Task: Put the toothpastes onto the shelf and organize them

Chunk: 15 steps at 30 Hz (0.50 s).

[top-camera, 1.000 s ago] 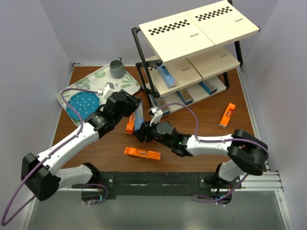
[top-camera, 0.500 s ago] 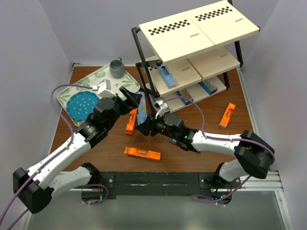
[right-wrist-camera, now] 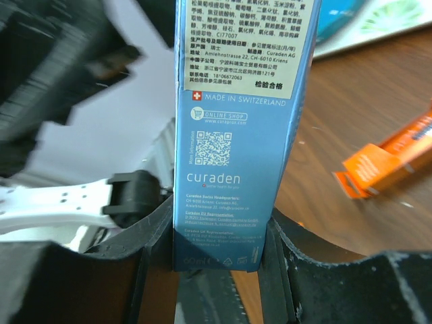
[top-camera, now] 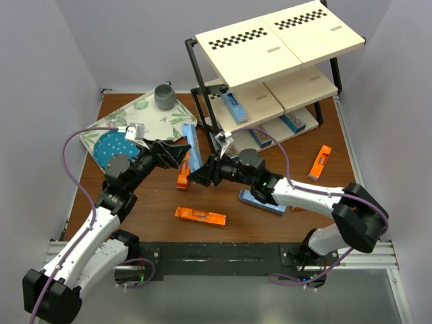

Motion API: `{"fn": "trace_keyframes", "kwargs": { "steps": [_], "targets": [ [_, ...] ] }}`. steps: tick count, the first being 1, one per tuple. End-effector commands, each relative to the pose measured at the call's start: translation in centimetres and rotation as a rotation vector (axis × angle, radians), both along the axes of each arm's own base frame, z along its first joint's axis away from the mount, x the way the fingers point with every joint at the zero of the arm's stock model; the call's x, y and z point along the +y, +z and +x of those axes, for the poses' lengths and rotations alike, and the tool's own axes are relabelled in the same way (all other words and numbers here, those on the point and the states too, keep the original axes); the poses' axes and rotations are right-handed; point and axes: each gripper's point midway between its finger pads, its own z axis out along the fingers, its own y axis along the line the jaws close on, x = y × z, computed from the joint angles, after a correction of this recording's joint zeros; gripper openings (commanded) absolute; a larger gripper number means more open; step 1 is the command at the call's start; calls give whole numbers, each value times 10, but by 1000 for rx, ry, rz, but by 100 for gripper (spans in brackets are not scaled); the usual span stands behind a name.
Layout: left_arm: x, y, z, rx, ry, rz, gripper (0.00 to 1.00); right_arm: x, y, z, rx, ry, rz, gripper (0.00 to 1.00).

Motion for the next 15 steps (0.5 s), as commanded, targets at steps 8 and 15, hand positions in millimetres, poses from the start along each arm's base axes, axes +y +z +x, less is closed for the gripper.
{"fn": "trace_keyframes", "kwargs": {
  "steps": [8,15],
  "targets": [
    [-28,20,-31,-67,-288,-269,100,10,65,-16,-62,146,152,6],
    [-36,32,-33,-72,-355,-324,89,11,67,-19,-41,186,163,6]
  ]
}}
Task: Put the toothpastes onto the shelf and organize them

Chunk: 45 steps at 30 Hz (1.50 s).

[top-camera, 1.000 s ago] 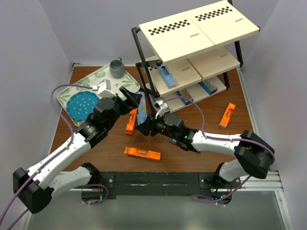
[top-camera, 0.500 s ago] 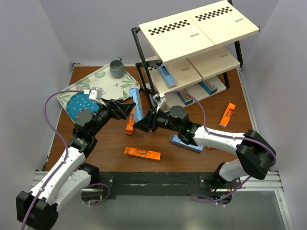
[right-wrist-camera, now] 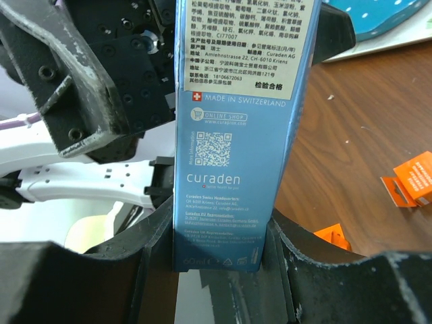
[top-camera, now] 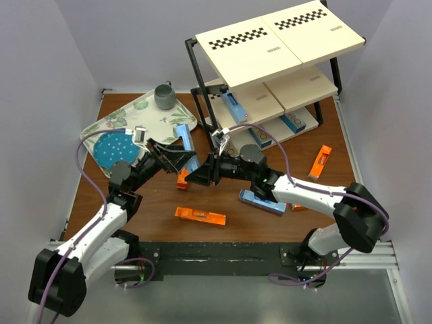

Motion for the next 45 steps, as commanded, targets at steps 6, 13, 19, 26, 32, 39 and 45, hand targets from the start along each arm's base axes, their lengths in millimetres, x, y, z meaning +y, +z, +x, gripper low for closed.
{"fn": "trace_keyframes", "kwargs": {
  "steps": [6,13,19,26,32,39,45],
  "targets": [
    [-2,32,-7,-54,-52,-99,72,4,39,1,-54,51,101,7],
    [0,28,1,-22,-9,-57,45,4,31,2,-56,51,76,10],
    [4,27,7,-2,34,-16,34,4,27,6,-74,37,47,21],
    [16,21,25,129,152,-21,30,-4,28,16,-143,-30,-26,65],
    [35,-15,47,415,330,8,26,-18,35,29,-290,-134,-125,83],
    [44,-17,52,576,427,-4,26,-23,33,36,-535,-296,-279,87],
    [37,-15,51,655,416,-50,26,-24,50,52,-631,-449,-271,87]
  ]
}}
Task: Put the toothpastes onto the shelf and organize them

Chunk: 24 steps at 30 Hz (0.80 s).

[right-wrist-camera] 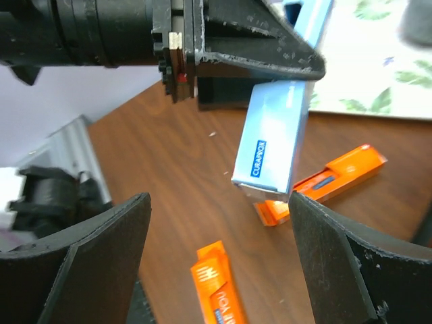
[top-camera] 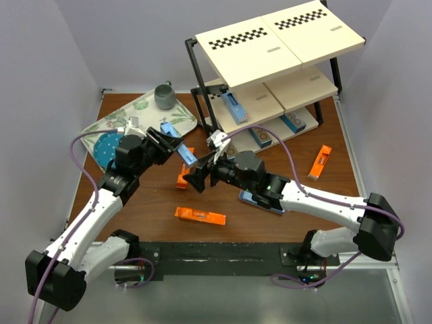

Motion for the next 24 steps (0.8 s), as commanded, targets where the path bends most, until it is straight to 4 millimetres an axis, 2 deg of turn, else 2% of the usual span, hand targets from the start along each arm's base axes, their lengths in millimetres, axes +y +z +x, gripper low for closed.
{"fn": "trace_keyframes", "kwargs": {
  "steps": [1,8,13,17,18,20,21,24],
  "targets": [
    [-4,24,2,12,31,-85,26,-9,32,32,-174,-171,26,87],
    [-4,26,-2,19,43,-101,26,11,32,36,-195,-157,33,82],
    [-4,28,-3,14,45,-109,27,23,21,37,-198,-164,19,75],
    [-6,28,-4,10,34,-120,27,28,21,37,-200,-164,21,63],
    [-7,28,-3,10,33,-120,27,28,21,38,-199,-166,23,55],
    [-7,28,-4,8,30,-123,27,29,22,38,-197,-168,30,48],
    [-7,28,-4,7,31,-124,27,29,21,38,-195,-168,28,41],
    [-7,29,-4,-4,28,-125,28,28,21,38,-185,-174,33,34]
  ]
}}
